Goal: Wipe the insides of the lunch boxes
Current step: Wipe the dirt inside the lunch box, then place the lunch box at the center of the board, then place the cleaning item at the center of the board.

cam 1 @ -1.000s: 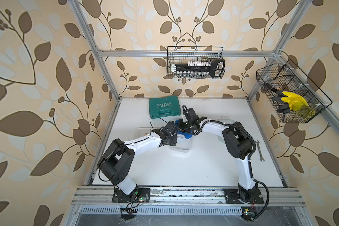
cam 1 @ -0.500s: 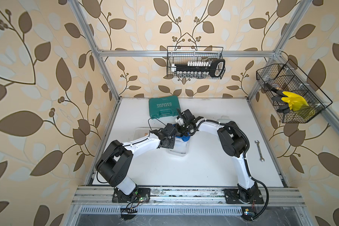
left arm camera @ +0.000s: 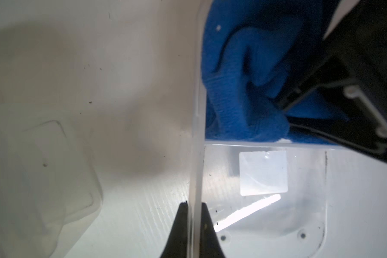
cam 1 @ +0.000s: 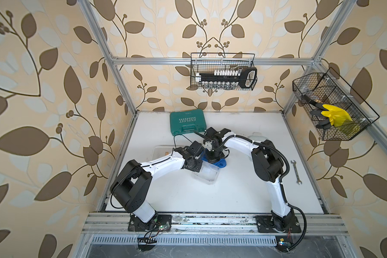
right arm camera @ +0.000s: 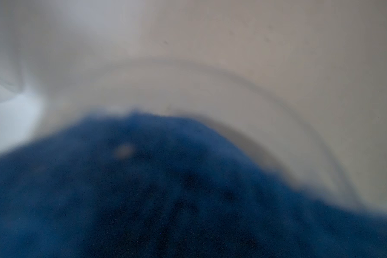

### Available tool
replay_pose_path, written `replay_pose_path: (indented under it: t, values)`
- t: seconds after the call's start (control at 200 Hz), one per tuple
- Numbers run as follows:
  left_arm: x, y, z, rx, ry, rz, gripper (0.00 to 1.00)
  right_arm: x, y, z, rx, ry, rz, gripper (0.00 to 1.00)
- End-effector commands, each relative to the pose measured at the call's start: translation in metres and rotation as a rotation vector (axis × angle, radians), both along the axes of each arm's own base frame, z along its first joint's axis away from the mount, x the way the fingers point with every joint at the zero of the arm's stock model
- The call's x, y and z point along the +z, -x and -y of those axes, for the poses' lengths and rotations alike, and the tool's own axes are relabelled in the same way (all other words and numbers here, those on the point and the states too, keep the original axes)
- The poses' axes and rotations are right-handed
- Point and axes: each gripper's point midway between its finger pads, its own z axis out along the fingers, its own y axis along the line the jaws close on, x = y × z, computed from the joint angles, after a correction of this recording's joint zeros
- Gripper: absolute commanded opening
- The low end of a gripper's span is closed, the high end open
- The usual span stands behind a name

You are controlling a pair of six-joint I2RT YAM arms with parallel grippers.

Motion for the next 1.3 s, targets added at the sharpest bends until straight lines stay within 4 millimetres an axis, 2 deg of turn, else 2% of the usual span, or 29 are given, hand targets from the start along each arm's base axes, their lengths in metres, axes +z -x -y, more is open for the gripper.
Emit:
replay_pose_path:
  t: [0.0,0.13,0.19,0.235,0.315,0.43,0.54,0.625,0.695,0.84,0.895,1.035,1.135,1.165,1.23,1.255,1.295]
  values:
    - [0.067,-0.066,0.005,0.126,0.068,0.295,0.00,-0.015,0.031,0.090,0.097,0.435,-0.099,0.00]
    - [0.063,-0.066,0.009,0.123,0.083,0.275,0.00,0.002,-0.003,0.117,0.067,0.548,0.034,0.00]
    - [0.060,-0.065,0.014,0.119,0.098,0.257,0.00,0.016,-0.021,0.117,-0.010,0.491,0.101,0.00]
    - [0.058,-0.066,0.016,0.121,0.100,0.243,0.00,0.030,-0.035,0.110,-0.092,0.384,0.154,0.00]
    - [0.052,-0.070,0.019,0.133,0.091,0.219,0.00,0.069,-0.058,0.098,-0.247,0.137,0.248,0.00]
    - [0.043,-0.080,0.028,0.153,0.071,0.162,0.00,0.142,-0.079,0.090,-0.400,-0.197,0.348,0.00]
    - [0.033,-0.094,0.040,0.170,0.062,0.119,0.00,0.204,-0.086,0.105,-0.494,-0.392,0.435,0.00]
    - [0.031,-0.108,0.049,0.190,0.068,0.105,0.00,0.225,-0.077,0.124,-0.514,-0.398,0.473,0.00]
    - [0.031,-0.119,0.058,0.205,0.075,0.099,0.00,0.219,-0.060,0.143,-0.518,-0.316,0.461,0.00]
    - [0.029,-0.134,0.076,0.218,0.096,0.054,0.00,0.184,-0.021,0.174,-0.580,-0.245,0.426,0.00]
    - [0.027,-0.137,0.080,0.236,0.106,0.041,0.04,0.174,-0.008,0.178,-0.598,-0.249,0.423,0.00]
    - [0.023,-0.138,0.095,0.239,0.175,0.017,0.03,0.130,0.032,0.173,-0.602,-0.258,0.287,0.00]
    - [0.021,-0.137,0.103,0.238,0.217,-0.007,0.06,0.093,0.054,0.188,-0.617,-0.172,0.245,0.00]
    - [0.021,-0.137,0.106,0.236,0.230,-0.014,0.09,0.084,0.058,0.192,-0.618,-0.148,0.235,0.09]
    - [0.022,-0.135,0.112,0.227,0.261,-0.031,0.18,0.066,0.066,0.189,-0.595,-0.147,0.184,0.42]
    - [0.022,-0.134,0.114,0.223,0.270,-0.038,0.25,0.064,0.067,0.186,-0.582,-0.155,0.167,0.51]
    - [0.024,-0.133,0.115,0.222,0.279,-0.040,0.39,0.064,0.066,0.184,-0.571,-0.165,0.161,0.59]
